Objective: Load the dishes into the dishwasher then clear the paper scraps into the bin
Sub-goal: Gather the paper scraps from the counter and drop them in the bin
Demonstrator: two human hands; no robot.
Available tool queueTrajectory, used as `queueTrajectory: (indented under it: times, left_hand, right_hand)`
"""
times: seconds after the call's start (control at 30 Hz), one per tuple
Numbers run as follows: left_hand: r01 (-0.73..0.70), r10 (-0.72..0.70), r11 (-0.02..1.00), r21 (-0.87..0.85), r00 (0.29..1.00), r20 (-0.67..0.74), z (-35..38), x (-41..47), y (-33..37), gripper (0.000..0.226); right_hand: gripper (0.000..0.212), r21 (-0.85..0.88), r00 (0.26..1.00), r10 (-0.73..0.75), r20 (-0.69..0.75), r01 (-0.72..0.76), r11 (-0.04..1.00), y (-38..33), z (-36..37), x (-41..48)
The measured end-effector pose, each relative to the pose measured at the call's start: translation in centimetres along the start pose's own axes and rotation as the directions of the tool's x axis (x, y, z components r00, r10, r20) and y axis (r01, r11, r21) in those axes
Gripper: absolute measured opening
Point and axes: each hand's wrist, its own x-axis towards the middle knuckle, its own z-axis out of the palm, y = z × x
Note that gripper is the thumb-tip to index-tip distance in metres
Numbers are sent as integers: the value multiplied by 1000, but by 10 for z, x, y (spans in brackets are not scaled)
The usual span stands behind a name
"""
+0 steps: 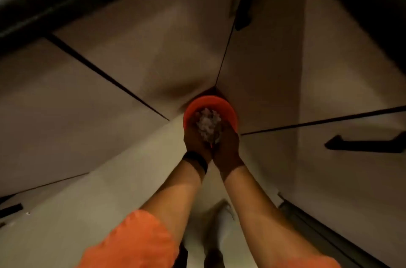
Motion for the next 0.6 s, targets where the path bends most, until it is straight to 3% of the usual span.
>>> queueTrajectory:
  times: [0.07,0.17,0.23,0.33,0.47,0.6]
  left_hand:
    - [-24,24,999,43,1000,-14,-5,14,-3,52]
    - [-8,7,998,66,1000,18,-11,23,-5,49]
    - [1,-3,998,69,1000,29,-13,21,-3,45]
    - [-3,3,999,41,1000,8,-10,12,1,34]
    - [16,-14,999,49,999,-37,1,-28,15,30]
    - [27,-25,998,58,999,-47,18,-87,34,31]
  right_hand:
    - [61,31,1000,24,13,-24,999,7,1,16]
    - [29,9,1000,-8,4,8,1000,10,-2,27]
    - [19,23,1000,-15,-10,16,1000,7,-4,29]
    - [23,-17,1000,10,-26,-10,1000,2,-6,24]
    - [45,-90,998,46,47,-41,995,-12,-10,-1]
    - [35,-136,999,30,38,-24,990,-45,-9,-60]
